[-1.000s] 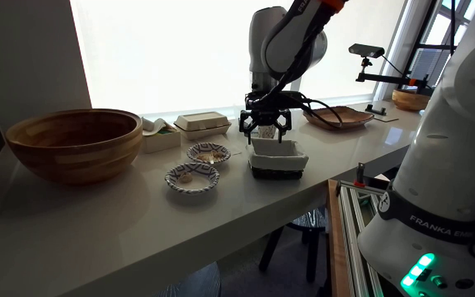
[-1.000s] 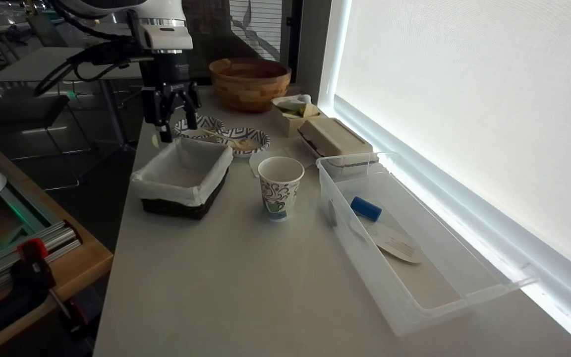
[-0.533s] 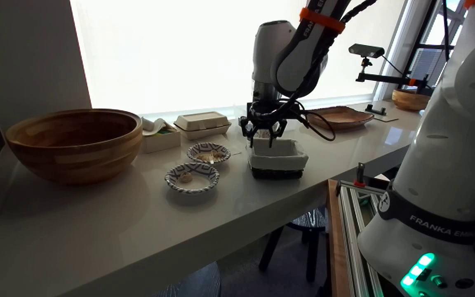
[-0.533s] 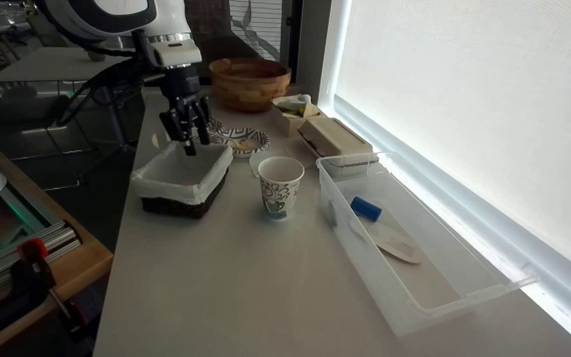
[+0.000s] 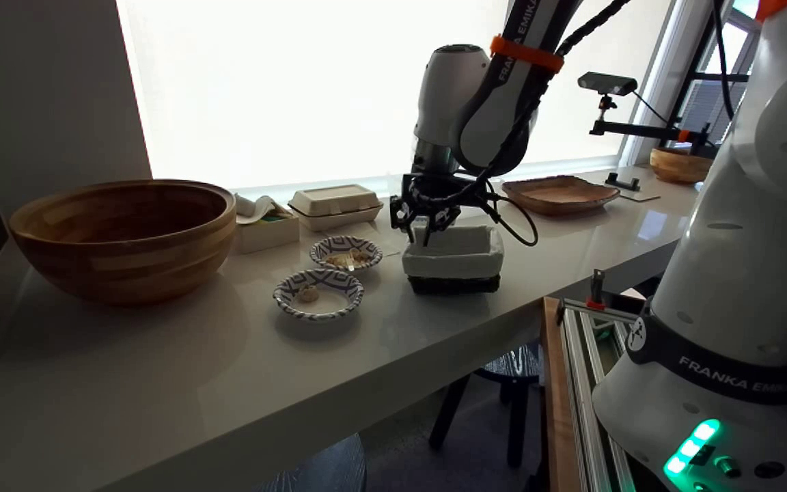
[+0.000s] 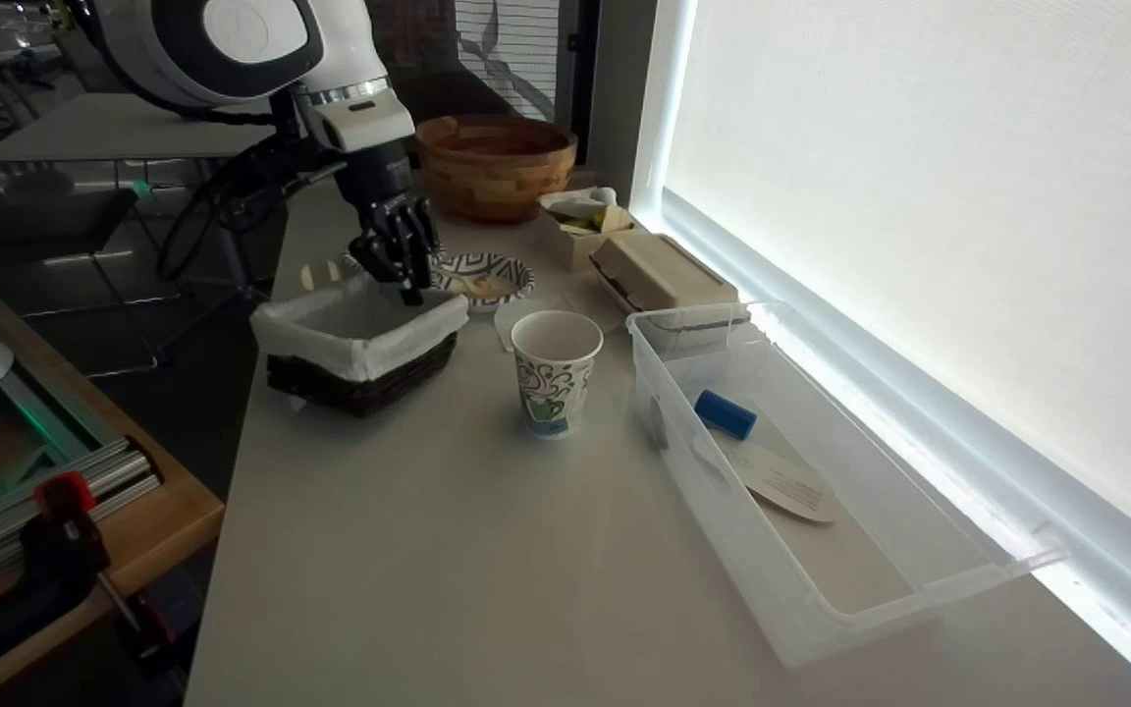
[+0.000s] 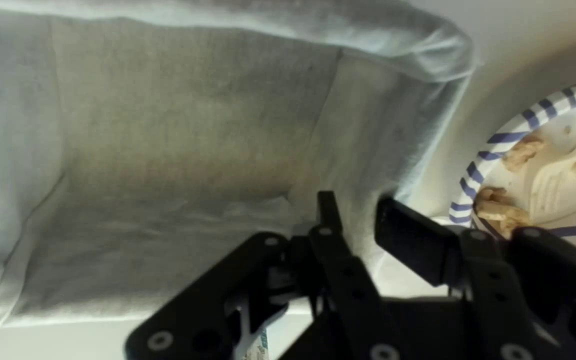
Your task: Put the brown basket on the takeaway pack
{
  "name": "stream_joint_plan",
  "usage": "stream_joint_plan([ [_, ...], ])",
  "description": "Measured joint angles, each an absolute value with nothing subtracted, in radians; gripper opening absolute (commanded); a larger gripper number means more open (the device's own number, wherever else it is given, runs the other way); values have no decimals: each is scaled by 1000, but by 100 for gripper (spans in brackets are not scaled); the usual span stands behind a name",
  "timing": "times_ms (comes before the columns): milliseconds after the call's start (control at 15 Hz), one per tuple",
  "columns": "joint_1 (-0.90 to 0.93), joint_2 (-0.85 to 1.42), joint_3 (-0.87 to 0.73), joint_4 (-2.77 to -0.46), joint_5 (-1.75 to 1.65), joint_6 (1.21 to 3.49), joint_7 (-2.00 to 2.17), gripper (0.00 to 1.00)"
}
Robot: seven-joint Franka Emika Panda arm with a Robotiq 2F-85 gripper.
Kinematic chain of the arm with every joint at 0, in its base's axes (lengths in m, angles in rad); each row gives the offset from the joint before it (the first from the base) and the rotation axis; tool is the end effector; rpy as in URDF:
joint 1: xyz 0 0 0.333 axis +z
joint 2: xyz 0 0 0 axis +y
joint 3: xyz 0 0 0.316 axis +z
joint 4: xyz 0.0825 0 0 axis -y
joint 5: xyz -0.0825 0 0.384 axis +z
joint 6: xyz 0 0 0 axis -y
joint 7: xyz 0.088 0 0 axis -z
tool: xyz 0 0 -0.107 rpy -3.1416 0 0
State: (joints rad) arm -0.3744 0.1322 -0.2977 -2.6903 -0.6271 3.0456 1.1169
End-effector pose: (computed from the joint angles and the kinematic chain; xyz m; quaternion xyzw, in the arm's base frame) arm 0.3533 -0.2279 0.2079 0.8281 -0.5448 0.1185 0.0578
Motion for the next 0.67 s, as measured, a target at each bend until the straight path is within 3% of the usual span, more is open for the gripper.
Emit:
stream_joint_plan([
  [200, -375, 149, -305, -2692, -629, 3126, 1117, 84],
  [467, -376, 179, -309, -2697, -628, 3188, 1117, 93],
  [533, -376, 185, -308, -2697, -627, 3194, 1117, 66],
  [600, -377, 190, -306, -2697, -626, 3196, 1117, 66],
  [667, -379, 196, -302, -2697, -624, 3196, 1117, 58],
])
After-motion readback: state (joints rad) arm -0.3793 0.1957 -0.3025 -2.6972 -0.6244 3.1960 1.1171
